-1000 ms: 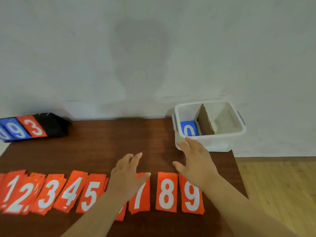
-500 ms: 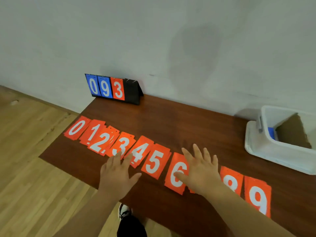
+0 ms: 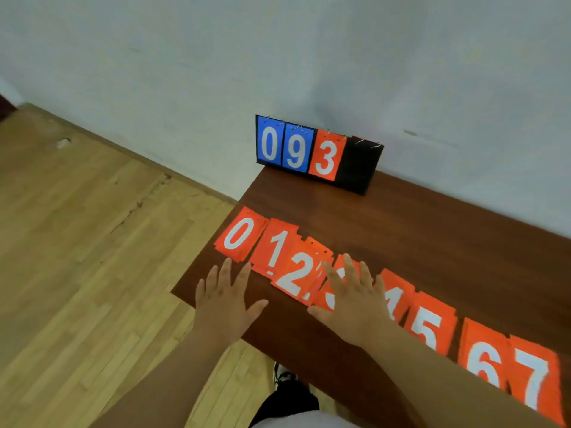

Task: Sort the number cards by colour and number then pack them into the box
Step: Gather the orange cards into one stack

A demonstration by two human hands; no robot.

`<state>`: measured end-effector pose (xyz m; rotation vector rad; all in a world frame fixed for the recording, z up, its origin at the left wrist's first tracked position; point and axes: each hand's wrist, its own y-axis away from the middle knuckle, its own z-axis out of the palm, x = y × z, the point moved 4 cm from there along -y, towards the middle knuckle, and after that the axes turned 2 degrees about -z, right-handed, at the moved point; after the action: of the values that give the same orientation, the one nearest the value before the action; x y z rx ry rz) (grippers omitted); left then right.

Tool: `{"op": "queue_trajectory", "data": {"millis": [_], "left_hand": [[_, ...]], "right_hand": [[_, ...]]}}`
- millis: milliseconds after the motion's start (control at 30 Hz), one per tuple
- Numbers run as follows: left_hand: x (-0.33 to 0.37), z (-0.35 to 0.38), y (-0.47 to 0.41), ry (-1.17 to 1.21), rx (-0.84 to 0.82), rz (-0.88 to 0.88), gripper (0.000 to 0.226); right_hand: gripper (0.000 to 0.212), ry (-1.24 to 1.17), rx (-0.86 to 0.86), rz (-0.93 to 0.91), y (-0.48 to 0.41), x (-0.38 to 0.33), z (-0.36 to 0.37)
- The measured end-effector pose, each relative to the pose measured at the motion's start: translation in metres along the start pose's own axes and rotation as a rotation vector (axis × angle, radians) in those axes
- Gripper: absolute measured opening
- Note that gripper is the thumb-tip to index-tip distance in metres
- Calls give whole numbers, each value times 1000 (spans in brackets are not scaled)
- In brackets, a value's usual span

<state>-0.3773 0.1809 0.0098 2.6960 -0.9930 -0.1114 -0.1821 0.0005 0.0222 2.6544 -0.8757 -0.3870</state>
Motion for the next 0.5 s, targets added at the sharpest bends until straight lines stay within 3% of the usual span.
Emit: {"op": "queue_trajectory", "data": {"millis": [500], "left_hand": [[-75,20,-125,210,-59,-56,90]], "right_hand": [[91,-32,-135,-75,-165,-112,-10]]}}
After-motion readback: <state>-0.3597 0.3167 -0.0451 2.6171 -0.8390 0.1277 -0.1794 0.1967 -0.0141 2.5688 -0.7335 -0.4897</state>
